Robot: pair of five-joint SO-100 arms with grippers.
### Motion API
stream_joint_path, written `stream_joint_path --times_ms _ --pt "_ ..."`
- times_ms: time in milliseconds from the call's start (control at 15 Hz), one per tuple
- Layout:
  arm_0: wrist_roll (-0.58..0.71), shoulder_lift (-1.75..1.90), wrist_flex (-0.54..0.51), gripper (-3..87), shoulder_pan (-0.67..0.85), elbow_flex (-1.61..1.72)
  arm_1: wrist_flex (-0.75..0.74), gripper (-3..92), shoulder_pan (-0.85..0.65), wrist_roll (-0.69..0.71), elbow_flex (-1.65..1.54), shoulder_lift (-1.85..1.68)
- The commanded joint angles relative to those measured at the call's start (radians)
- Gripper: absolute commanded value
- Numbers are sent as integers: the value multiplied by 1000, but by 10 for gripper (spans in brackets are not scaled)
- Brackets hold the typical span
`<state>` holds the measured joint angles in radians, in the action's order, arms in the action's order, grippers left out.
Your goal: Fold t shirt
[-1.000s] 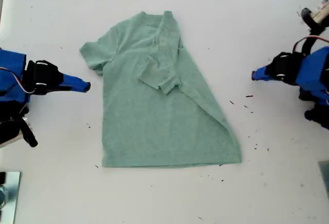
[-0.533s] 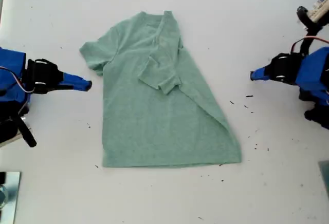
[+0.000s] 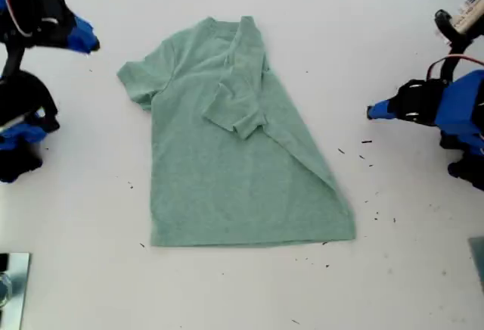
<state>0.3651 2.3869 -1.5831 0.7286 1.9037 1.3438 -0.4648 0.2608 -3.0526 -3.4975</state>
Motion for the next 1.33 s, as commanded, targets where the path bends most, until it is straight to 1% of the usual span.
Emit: stream_joint_path --times_ms 0,67,133,267,533,667,733,867,1133,1267 --pt "67 -66 -6 47 49 -71 -21 23 21 6 -60 -6" --pt "66 -92 -5 195 40 -71 -21 23 25 6 -60 -6" --pt "66 -115 -5 247 35 -66 -21 23 25 8 -60 -6" --pt "61 -152 8 277 35 -44 -21 23 21 18 -60 -6" --pt "58 -207 147 259 35 147 -21 23 25 26 -60 -6" --pt "43 -186 252 253 58 308 -21 23 31 31 -60 -6" --pt "31 -176 288 233 66 356 -21 23 34 32 -60 -6" --pt "11 -189 313 228 61 356 -21 23 32 46 -60 -6" --pt "-12 -331 456 237 40 434 -21 23 31 57 -60 -6" --pt "-3 -370 525 242 69 480 -21 23 31 61 -60 -6"
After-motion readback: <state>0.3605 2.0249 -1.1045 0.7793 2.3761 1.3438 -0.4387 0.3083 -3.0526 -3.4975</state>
